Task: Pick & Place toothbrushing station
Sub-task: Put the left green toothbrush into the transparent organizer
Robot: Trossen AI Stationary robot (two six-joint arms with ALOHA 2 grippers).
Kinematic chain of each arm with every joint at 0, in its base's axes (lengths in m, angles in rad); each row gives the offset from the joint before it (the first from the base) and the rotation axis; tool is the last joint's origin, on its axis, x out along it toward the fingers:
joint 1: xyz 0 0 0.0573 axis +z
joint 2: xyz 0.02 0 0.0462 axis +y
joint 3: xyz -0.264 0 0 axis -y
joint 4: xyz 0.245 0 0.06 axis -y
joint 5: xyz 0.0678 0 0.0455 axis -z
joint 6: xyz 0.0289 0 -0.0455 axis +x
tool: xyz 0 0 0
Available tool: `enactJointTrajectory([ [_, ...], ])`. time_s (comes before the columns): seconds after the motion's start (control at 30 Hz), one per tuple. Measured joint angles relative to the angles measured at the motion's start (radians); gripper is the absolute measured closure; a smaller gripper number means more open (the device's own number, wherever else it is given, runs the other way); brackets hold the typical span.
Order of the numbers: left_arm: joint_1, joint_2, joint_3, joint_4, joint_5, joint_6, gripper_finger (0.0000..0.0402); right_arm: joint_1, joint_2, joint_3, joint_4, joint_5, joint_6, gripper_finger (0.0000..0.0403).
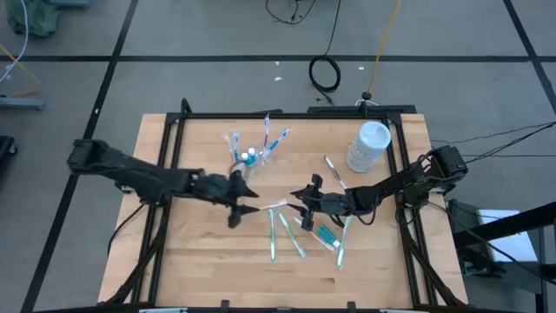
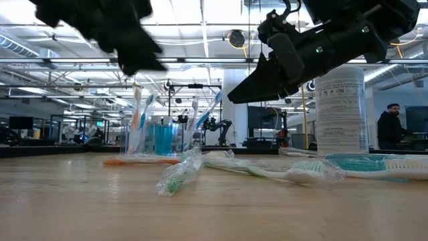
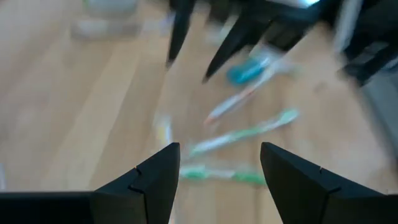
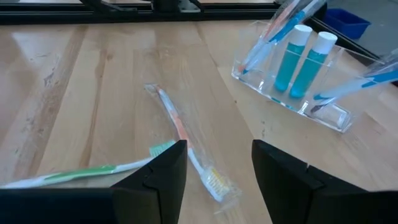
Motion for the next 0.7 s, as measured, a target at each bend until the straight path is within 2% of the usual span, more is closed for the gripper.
enactJointTrajectory([
  [0.17,0.008,0.219,0.08,-0.006,0.044,-0.047,0.0172,0.0,0.0,0.0,-0.001,0.0,-0.033,0.0232],
  [0.3,0.01,0.348,0.12,-0.016,0.044,-0.351,0.0172,0.0,0.0,0.0,-0.012,0.0,-0.04,0.0232],
  [0.47,-0.007,0.442,0.133,0.018,0.037,-0.694,0.0172,0.0,0.0,0.0,-0.023,0.0,-0.041,0.0232],
  [0.7,-0.01,0.513,0.133,0.121,-0.022,-0.823,0.0172,0.0,0.0,-0.001,-0.023,0.0,-0.041,0.0232],
])
